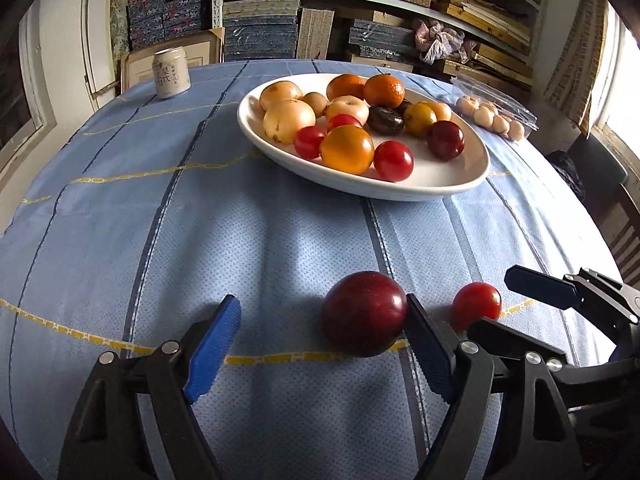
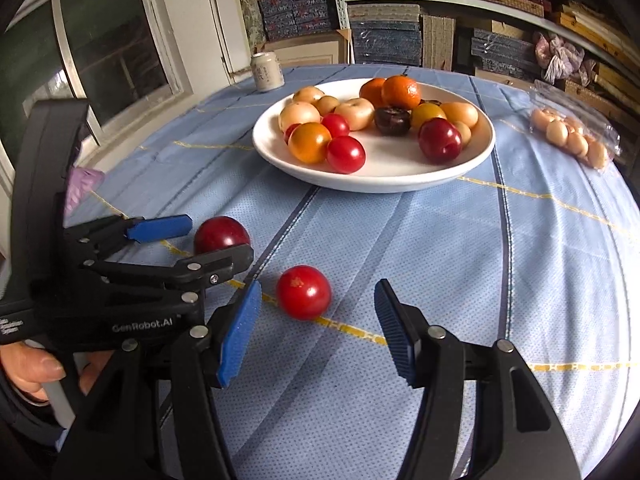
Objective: Organize fruits
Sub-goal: 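Grasp the dark red plum with the left gripper while the right grasps the red tomato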
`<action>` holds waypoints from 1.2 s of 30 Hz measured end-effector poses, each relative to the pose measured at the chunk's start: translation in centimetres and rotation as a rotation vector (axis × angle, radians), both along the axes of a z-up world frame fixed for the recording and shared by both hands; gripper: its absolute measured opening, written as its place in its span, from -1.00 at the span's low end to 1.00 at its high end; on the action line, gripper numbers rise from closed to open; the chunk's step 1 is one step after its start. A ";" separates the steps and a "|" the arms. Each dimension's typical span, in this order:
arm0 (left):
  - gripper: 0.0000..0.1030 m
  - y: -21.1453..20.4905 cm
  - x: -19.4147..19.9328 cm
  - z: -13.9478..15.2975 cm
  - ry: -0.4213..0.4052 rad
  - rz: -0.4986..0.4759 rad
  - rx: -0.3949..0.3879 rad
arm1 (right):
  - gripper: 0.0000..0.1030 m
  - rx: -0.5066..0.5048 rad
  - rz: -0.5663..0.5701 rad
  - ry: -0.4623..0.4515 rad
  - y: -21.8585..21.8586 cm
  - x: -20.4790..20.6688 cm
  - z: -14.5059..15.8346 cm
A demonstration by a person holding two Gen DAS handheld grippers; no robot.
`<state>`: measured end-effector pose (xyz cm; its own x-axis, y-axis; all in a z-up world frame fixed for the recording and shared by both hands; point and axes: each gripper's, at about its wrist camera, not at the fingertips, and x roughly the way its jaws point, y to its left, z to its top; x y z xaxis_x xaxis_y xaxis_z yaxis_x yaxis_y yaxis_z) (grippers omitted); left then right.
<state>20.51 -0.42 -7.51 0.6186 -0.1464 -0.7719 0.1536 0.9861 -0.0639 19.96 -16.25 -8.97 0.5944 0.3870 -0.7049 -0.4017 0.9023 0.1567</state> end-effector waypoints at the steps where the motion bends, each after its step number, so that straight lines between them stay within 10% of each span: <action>1: 0.58 0.1 0.1 0.0 0.003 0.004 0.003 | 0.10 -0.021 0.001 -0.004 0.4 0.0 0.0; 36: 0.71 1.9 1.1 -0.3 0.017 -0.001 0.094 | 0.07 -0.049 0.013 0.027 0.8 1.1 -0.7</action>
<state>21.65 1.49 -7.84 0.6053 -0.0738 -0.7926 0.1545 0.9877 0.0260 21.10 -15.48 -9.67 0.5702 0.3590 -0.7389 -0.4093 0.9040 0.1234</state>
